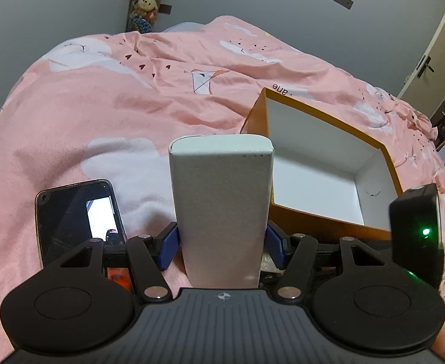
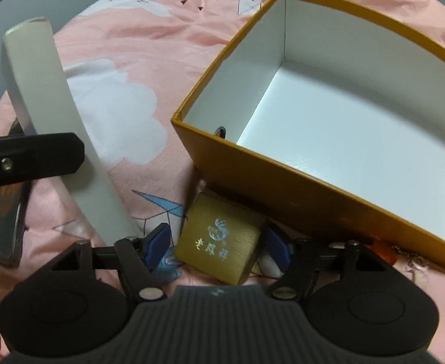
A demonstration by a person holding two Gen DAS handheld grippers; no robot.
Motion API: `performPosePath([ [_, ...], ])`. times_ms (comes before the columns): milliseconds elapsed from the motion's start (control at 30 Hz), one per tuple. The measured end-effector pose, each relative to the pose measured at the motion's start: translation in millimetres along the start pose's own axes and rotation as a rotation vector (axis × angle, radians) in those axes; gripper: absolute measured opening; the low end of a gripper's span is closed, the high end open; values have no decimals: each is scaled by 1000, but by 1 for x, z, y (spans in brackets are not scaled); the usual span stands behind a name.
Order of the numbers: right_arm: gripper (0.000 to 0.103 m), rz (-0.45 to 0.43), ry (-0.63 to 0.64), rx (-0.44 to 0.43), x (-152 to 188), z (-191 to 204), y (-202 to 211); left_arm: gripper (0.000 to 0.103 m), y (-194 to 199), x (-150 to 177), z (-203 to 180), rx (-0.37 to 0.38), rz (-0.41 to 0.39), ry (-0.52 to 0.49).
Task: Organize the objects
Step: 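Lift the white box with the left gripper while right grasps the gold square box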
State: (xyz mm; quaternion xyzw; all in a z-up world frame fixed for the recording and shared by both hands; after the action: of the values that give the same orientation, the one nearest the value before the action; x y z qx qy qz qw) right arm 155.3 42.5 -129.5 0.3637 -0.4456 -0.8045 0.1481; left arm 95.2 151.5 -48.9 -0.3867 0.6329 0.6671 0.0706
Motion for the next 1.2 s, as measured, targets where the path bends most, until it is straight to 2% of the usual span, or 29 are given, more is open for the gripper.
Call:
performPosePath([
  [200, 78, 22, -10, 43, 0, -6, -13, 68, -12, -2, 4, -18, 17, 11],
  [267, 82, 25, -14, 56, 0, -10, -17, 68, -13, -2, 6, -18, 21, 16],
  [533, 85, 34, -23, 44, 1, -14, -23, 68, -15, 0, 11, -31, 32, 32],
  [600, 81, 29, -20, 43, 2, -15, -23, 68, -15, 0, 11, -26, 33, 35],
  [633, 74, 27, -14, 40, 3, -14, -21, 68, -14, 1, 10, -21, 34, 37],
  [767, 73, 8, -8, 26, 6, -13, -13, 68, -8, 1, 5, -18, 26, 22],
  [967, 73, -63, -14, -44, 12, -6, 28, 68, 11, 1, -3, 17, 4, 9],
  [1200, 73, -205, 39, -67, 8, -7, 111, 68, 44, -16, -33, 99, -49, -70],
])
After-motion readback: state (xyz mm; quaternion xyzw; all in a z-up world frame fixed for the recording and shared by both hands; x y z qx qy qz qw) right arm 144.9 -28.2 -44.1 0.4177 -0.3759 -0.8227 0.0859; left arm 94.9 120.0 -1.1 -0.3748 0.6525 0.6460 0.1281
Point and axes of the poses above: each gripper's, at about its wrist camera, not at the fingertips, and y roughly against the way its jaws point, z to its left, x to its underside, the point moved 8 cm from there along -y, roughly the way its jaws point, and after that the axes turned 12 degrees about -x, right-handed, at the moved point
